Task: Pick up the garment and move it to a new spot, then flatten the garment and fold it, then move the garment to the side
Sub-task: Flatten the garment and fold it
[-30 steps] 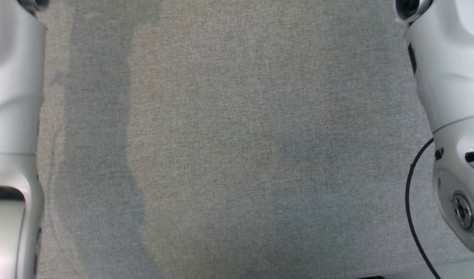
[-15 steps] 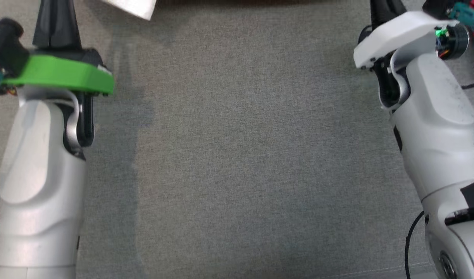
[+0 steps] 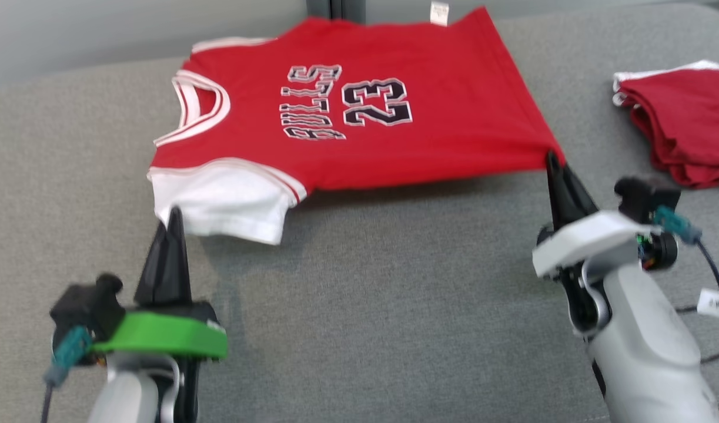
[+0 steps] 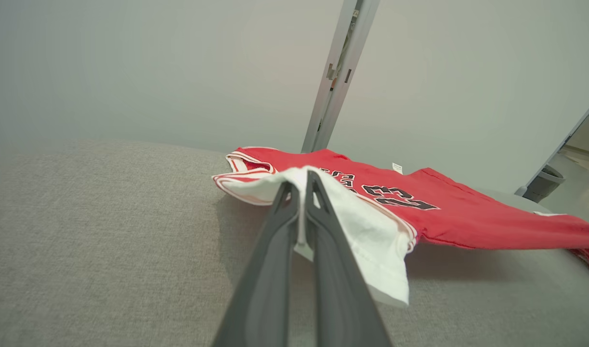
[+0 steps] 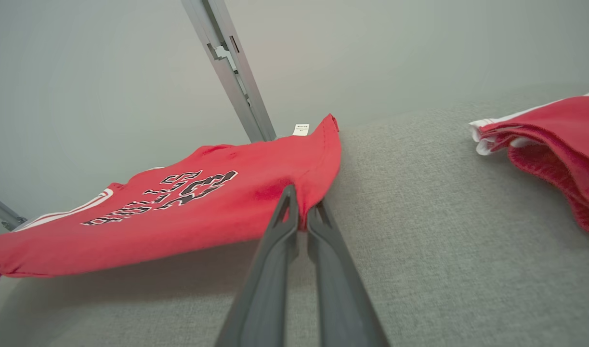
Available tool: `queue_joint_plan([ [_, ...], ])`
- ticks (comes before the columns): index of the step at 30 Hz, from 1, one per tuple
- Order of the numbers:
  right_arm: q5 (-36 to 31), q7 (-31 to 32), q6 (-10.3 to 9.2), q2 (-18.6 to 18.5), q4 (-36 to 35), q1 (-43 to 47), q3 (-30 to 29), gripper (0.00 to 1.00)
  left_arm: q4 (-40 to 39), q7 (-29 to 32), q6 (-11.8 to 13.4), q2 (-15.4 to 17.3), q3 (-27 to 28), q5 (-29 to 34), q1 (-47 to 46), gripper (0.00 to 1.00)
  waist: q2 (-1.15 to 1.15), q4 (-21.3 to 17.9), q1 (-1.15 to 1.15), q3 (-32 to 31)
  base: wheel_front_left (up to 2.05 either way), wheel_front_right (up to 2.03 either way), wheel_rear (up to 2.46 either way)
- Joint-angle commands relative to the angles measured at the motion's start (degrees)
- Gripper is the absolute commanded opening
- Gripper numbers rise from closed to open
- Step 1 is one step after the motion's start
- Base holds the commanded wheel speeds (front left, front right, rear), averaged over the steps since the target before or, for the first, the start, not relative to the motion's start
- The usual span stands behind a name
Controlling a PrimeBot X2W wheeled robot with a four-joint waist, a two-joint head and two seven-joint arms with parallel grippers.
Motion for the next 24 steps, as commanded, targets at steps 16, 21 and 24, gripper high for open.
queue_joint_plan([
  [16,-1.7,16.6,-0.04,0.7,-33.8,31.9,-8.9,0.0,-22.2,9.0,6.0,3.1,-2.7,0.7,23.7,0.0,0.0,2.0,0.01,-12.6,0.0,0.0,0.0],
  [21,-1.5,19.4,-0.04,0.7,-36.6,36.0,-10.3,0.0,-22.0,10.1,6.1,3.8,-3.8,1.8,25.2,0.0,0.0,2.2,0.01,-12.0,0.0,0.0,0.0],
  [24,-1.7,20.5,-0.04,0.7,-36.3,35.9,-10.6,0.0,-20.8,10.7,5.6,3.6,-4.5,1.4,24.4,0.0,0.0,2.1,0.01,-11.2,0.0,0.0,0.0],
])
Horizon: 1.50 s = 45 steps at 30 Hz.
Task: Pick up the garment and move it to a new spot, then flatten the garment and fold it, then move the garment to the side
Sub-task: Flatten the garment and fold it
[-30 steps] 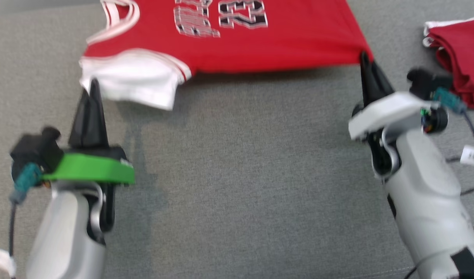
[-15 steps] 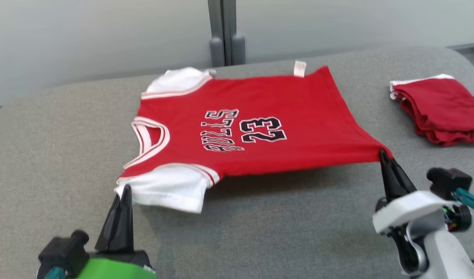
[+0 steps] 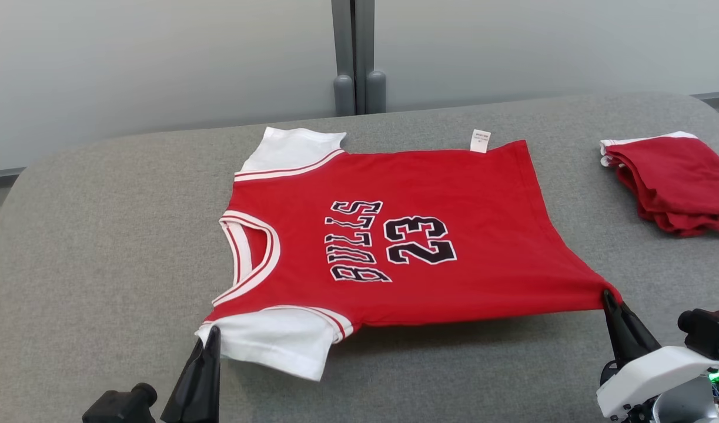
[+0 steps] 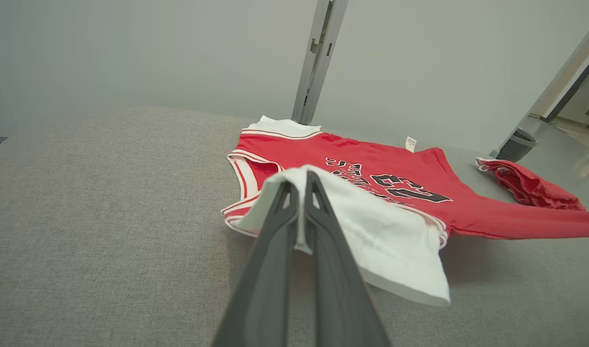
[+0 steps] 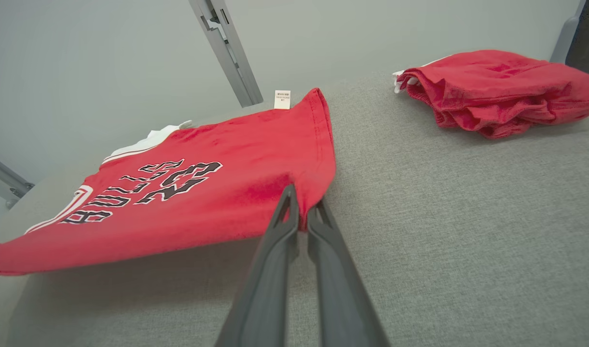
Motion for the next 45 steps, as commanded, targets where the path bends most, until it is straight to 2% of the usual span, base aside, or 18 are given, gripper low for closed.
queue_joint_plan([
  [1,-0.3,0.3,-0.04,-0.2,0.3,-0.4,-0.2,0.0,0.7,0.2,-0.4,0.0,0.0,-0.3,-0.7,0.0,0.0,-0.1,0.01,0.7,0.0,0.0,0.0],
  [11,-0.9,3.7,-0.04,-0.2,7.9,-5.6,1.3,0.0,9.7,0.2,-2.8,-0.2,-2.0,0.4,-8.5,0.0,0.0,-0.2,0.01,4.2,0.0,0.0,0.0],
  [16,-0.7,3.4,-0.04,-0.2,11.5,-9.2,1.1,0.0,15.2,-0.2,-5.1,-0.3,-3.5,1.8,-16.2,0.0,0.0,0.5,0.01,5.4,0.0,0.0,0.0],
  [23,0.2,1.6,-0.04,-0.2,16.3,-16.0,-0.1,0.0,25.3,-2.4,-7.3,-2.4,-4.5,2.6,-28.0,0.0,0.0,0.5,0.01,8.1,0.0,0.0,0.0],
  [31,-0.3,-2.1,-0.04,-0.2,24.5,-23.4,-1.2,0.0,38.8,-5.6,-7.3,-4.3,-4.4,3.3,-36.8,0.0,0.0,-0.1,0.01,11.9,0.0,0.0,0.0],
  [40,-0.4,-5.9,-0.04,-0.2,31.8,-28.3,-0.6,0.0,47.9,-10.4,-8.0,-5.6,-4.0,3.0,-42.5,0.0,0.0,-0.3,0.01,13.4,0.0,0.0,0.0],
  [41,-0.3,-6.2,-0.04,-0.2,32.2,-28.8,-0.6,0.12,48.6,-10.6,-7.7,-5.6,-3.9,3.0,-42.9,0.0,0.0,-0.3,0.01,13.4,0.0,0.0,0.0],
  [42,-0.1,-6.7,-0.04,-0.2,32.8,-29.3,-0.4,0.29,49.6,-10.9,-7.1,-5.5,-3.5,3.0,-43.4,0.0,0.0,-0.4,0.01,13.4,0.0,0.0,0.0],
  [43,0.0,-7.2,-0.04,-0.2,33.0,-29.6,-0.1,0.51,50.2,-11.1,-6.8,-5.5,-3.4,3.2,-43.8,0.0,0.0,-0.5,0.01,13.4,0.0,0.0,0.0],
  [44,0.2,-7.9,-0.04,-0.2,33.3,-30.0,0.4,1.0,50.9,-11.4,-6.4,-5.5,-3.2,3.3,-44.1,0.0,0.0,-0.5,0.01,13.4,0.0,0.0,0.0],
  [45,0.3,-8.5,-0.04,-0.2,33.5,-30.3,0.6,1.0,51.5,-11.5,-6.4,-5.6,-3.1,3.2,-44.4,0.0,0.0,-0.6,0.01,13.4,0.0,0.0,0.0],
])
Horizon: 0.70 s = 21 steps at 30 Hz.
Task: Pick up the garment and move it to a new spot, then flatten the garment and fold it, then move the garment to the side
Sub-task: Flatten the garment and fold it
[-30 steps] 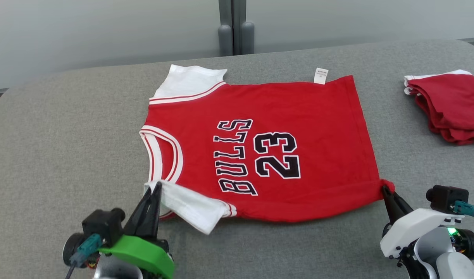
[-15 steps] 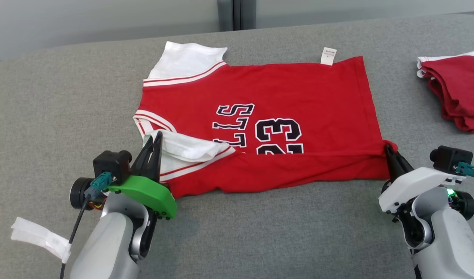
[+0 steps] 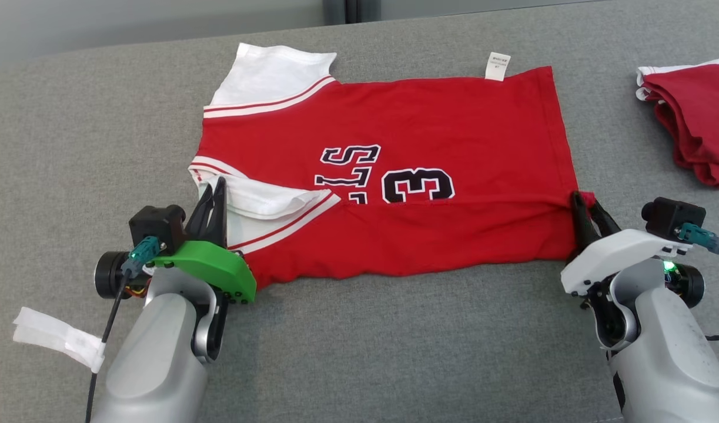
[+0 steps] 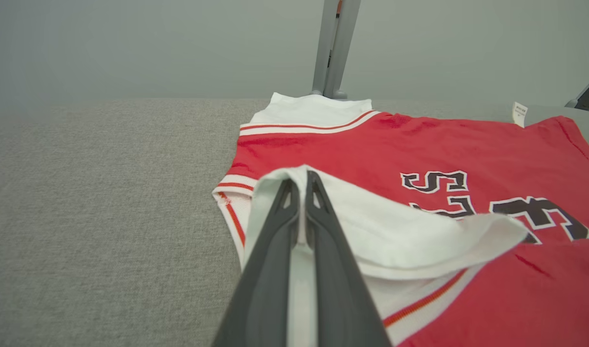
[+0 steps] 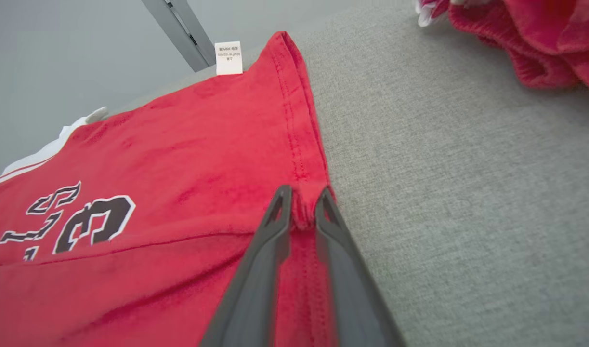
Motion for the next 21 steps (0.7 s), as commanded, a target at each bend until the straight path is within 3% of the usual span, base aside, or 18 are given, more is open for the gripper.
queue_joint_plan([
  [1,0.4,-1.0,-0.04,-0.2,0.3,-0.7,0.5,1.0,0.7,-0.4,0.3,0.0,0.5,0.1,-1.1,0.0,0.0,-0.1,0.0,-0.1,0.0,0.0,0.0],
  [2,0.5,-1.5,-0.04,-0.2,0.4,-0.9,0.8,1.0,1.2,-0.6,0.5,0.0,0.7,0.0,-1.2,0.04,0.0,-0.1,0.0,-0.1,0.0,0.0,0.0],
  [4,0.4,-2.7,-0.04,-0.2,0.3,-1.0,1.5,1.0,1.9,-0.9,0.5,-0.1,0.7,0.0,-1.3,0.35,0.0,-0.1,0.0,-0.3,0.0,0.0,0.0],
  [5,0.2,-3.3,-0.04,-0.2,0.1,-1.0,1.6,1.0,2.2,-1.0,0.6,-0.1,0.8,0.0,-1.2,0.8,0.0,-0.1,0.0,-0.4,0.0,0.0,0.0],
  [6,0.0,-3.7,-0.04,-0.2,-0.2,-0.9,1.7,1.0,2.3,-1.1,0.6,-0.1,0.8,0.0,-1.0,1.0,0.0,-0.1,0.0,-0.5,0.0,0.0,0.0],
  [21,-9.6,-5.2,-0.04,-0.2,-11.2,7.6,-0.3,1.0,-4.3,-1.8,1.1,1.9,3.7,-1.5,8.9,1.0,0.0,0.1,0.0,-5.1,0.0,0.0,0.0],
])
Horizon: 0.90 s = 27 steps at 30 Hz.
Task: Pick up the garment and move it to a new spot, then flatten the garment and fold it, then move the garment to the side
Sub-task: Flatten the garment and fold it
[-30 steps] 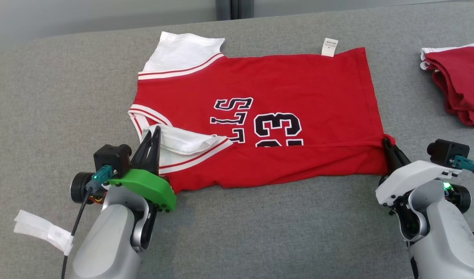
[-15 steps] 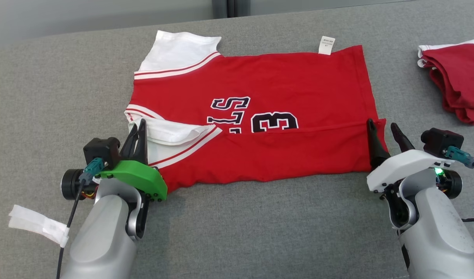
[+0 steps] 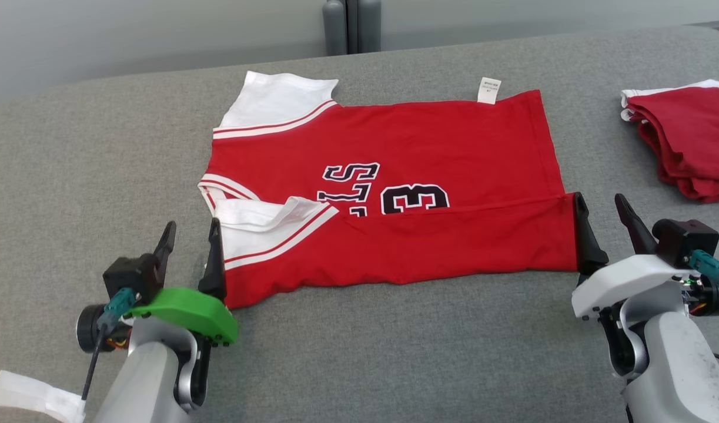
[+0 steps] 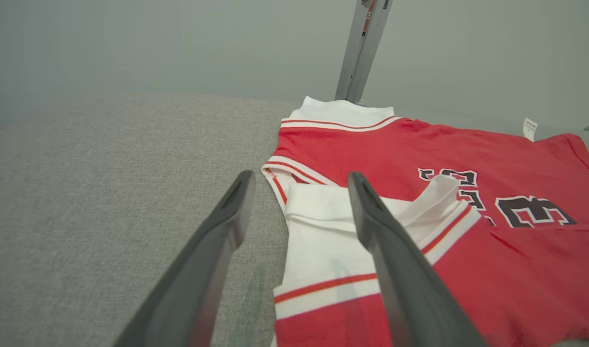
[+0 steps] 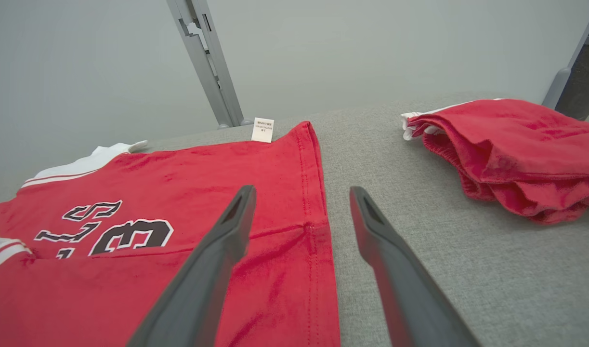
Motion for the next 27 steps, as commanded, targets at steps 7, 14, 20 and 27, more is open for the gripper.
queue_joint_plan([
  [7,-0.9,1.6,-0.04,-0.2,-4.1,6.2,-0.1,1.0,-4.9,6.8,0.8,1.6,0.9,-3.8,9.6,1.0,0.0,0.3,0.0,-3.0,0.0,0.0,0.0],
  [14,-2.0,3.6,-0.04,-0.2,-5.9,9.1,0.4,1.0,-8.8,15.5,1.2,1.2,0.6,-7.9,14.3,1.0,0.0,0.4,0.0,-3.1,0.0,0.0,0.0],
  [20,-2.3,4.6,-0.04,-0.2,-6.6,9.1,0.9,1.0,-10.0,17.5,1.1,0.3,1.5,-10.6,14.0,1.0,0.0,-0.4,0.0,-1.8,0.0,0.0,0.0],
  [27,-2.6,5.1,-0.04,-0.2,-6.2,8.4,1.2,1.0,-9.4,18.3,0.6,-1.0,2.6,-13.6,11.9,1.0,0.0,-1.2,0.0,-0.2,0.0,0.0,0.0],
])
